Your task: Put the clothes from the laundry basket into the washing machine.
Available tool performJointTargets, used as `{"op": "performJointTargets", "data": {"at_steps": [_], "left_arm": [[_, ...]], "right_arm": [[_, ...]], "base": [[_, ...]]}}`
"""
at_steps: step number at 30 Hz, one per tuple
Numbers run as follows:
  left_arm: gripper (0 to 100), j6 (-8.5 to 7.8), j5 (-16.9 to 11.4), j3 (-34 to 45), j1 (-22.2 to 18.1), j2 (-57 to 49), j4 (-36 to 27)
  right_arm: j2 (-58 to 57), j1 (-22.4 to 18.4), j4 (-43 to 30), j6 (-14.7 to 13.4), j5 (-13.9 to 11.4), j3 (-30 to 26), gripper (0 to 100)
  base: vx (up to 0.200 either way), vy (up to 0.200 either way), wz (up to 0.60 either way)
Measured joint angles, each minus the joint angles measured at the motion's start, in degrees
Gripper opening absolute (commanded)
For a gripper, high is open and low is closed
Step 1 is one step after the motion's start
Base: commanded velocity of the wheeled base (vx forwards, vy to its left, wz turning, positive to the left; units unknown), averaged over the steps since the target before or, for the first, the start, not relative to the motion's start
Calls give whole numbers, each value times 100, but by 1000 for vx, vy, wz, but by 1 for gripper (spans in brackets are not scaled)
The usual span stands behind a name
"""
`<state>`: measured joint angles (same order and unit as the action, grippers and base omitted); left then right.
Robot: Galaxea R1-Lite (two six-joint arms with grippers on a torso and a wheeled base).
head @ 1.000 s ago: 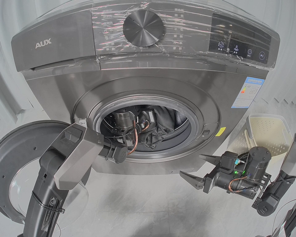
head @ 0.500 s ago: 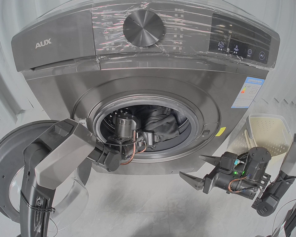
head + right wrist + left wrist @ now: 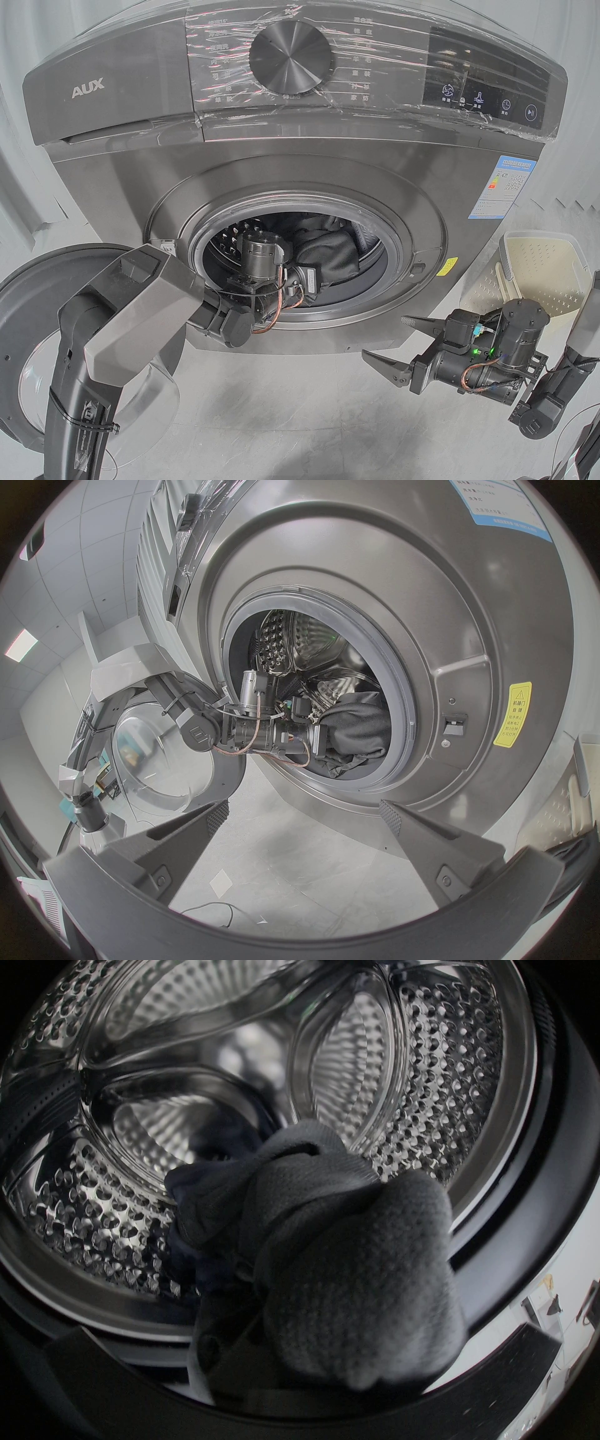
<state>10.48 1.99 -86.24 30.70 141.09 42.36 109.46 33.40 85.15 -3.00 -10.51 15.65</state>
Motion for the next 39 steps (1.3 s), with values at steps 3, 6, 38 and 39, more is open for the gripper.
{"op": "performJointTargets", "data": {"at_steps": [3, 6, 38, 39], "left_arm": [[0, 57, 129, -329, -30, 108, 61], [0, 161, 340, -863, -94, 246, 154], [100, 295, 378, 399, -49, -317, 261], [100, 238, 307, 628, -11, -427, 241]], "right_arm": [[2, -5, 0, -1, -2, 0, 100], [2, -11, 0, -1, -2, 0, 100], [-22, -39, 0, -9, 0, 9, 100], [-22, -41, 0, -9, -2, 11, 100]], "base": [[0, 0, 0], [0, 0, 0], [0, 0, 0], [0, 0, 0]]}}
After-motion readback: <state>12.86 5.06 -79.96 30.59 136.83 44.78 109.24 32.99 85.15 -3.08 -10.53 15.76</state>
